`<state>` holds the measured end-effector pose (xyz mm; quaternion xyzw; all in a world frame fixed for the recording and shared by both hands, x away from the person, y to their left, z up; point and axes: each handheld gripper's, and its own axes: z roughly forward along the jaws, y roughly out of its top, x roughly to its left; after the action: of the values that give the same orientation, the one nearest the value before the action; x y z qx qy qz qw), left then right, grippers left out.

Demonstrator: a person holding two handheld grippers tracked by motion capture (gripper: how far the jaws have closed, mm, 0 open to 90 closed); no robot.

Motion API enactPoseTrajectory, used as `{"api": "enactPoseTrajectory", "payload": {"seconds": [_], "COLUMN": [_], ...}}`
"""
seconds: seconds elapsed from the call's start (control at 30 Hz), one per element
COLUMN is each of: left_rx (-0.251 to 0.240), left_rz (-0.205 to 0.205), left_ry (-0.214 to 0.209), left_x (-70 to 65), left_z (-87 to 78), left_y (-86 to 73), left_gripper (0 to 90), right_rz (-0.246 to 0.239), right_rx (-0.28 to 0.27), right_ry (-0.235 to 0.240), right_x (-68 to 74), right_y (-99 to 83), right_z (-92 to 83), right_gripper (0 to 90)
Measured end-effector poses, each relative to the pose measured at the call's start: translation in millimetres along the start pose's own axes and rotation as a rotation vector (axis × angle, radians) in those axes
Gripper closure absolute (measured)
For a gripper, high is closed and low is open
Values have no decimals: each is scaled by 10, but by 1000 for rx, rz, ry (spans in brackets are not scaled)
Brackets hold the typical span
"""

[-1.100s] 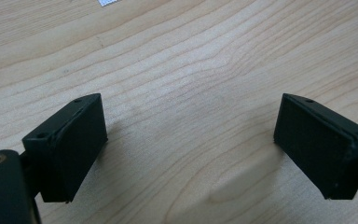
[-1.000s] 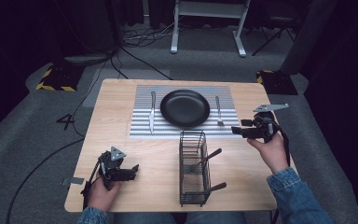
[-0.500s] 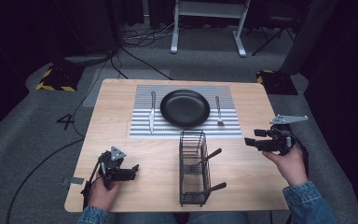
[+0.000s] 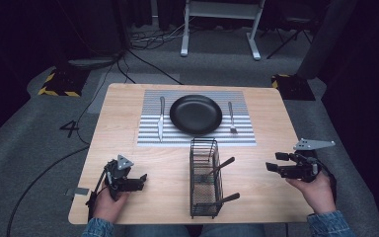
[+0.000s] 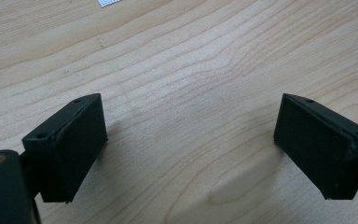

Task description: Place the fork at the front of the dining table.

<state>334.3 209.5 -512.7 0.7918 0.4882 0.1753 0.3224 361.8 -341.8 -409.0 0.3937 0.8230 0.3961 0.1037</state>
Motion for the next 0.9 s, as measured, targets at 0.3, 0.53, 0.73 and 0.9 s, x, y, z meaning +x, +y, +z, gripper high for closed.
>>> {"api": "enactPoseTrajectory", "payload": {"seconds": [0.3,0.53,0.73,0.9], "left_rx": [2,2,1,1], "left_rz": [2,1,1,1], "left_ry": [-3,-4,-4,-4], "left_x": [2,1,1,1], "left_z": [1,2,2,2], "left_y": [3,3,3,3], "left_gripper": [95,95,95,95], "right_rz": [24,26,0,-25], "right_rx": [-9,-13,-5,-5], "right_ry": [-81,-105,-105,-115], "right_x": [-19,-76,-129,-147], "right_y": [-295,-562,-721,-778], "right_z": [54,199,307,357], "right_gripper": [335,337,335,331]}}
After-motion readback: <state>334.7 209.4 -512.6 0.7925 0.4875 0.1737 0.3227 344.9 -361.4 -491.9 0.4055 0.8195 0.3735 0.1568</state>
